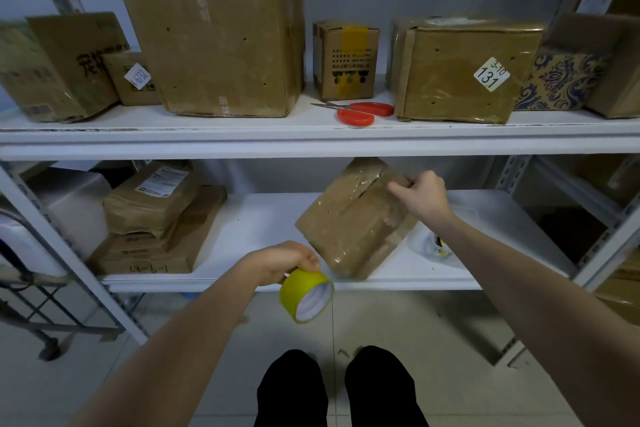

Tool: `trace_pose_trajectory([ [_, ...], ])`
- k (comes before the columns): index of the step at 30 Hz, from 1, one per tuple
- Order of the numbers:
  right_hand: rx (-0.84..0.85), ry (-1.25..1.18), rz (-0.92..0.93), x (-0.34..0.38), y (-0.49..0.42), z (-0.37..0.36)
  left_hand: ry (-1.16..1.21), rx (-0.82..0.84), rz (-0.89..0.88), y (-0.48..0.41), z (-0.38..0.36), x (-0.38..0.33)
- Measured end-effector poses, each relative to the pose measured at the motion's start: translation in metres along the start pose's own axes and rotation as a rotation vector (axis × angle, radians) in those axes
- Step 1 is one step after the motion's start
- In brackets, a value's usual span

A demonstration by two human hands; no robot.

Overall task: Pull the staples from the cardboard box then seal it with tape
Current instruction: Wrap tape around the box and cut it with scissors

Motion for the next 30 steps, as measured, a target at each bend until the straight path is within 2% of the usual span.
trace_pose_trajectory([
  [3,0.034,-0.292,-0.234,-0.029,0.005,-0.014,0.195,-0.031,-0.105,0.0,0.01,-0.014],
  [5,0.154,-0.43,-0.382,-0.049,0.016,-0.04,0.289,-0.106,-0.182,0.002,0.029,-0.022],
  [7,0.332,-0.461,-0.468,-0.059,0.035,-0.066,0.339,-0.197,-0.222,0.005,0.045,-0.027],
  [9,0.432,-0.42,-0.463,-0.06,0.044,-0.079,0.299,-0.284,-0.207,0.005,0.052,-0.026],
  [11,0.44,-0.324,-0.378,-0.051,0.043,-0.078,0.252,-0.384,-0.201,0.005,0.056,-0.024],
  [14,0.205,0.061,-0.069,-0.029,0.03,-0.053,0.25,-0.455,-0.236,0.005,0.055,-0.028],
  [16,0.069,0.162,0.207,-0.002,0.034,-0.037,0.26,-0.473,-0.255,0.005,0.053,-0.031],
  [18,0.073,0.326,0.452,0.018,0.041,-0.043,0.257,-0.484,-0.257,0.006,0.053,-0.032],
  [20,0.105,0.511,0.589,0.027,0.044,-0.055,0.234,-0.506,-0.251,0.008,0.054,-0.031],
  [25,0.097,0.589,0.639,0.032,0.04,-0.06,0.192,-0.633,-0.282,0.017,0.065,-0.03],
  [30,0.128,0.647,0.665,0.034,0.044,-0.065,0.187,-0.49,-0.269,0.019,0.053,-0.034],
])
Point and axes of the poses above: each hand's wrist, its own y-axis away from the middle knuckle, its own z-axis out of the back of the hand, x = y × z, the point moved 10 cm from there along -y, towards the middle knuckle, and after that the axes turned 13 degrees about y, right-handed, at the moved point
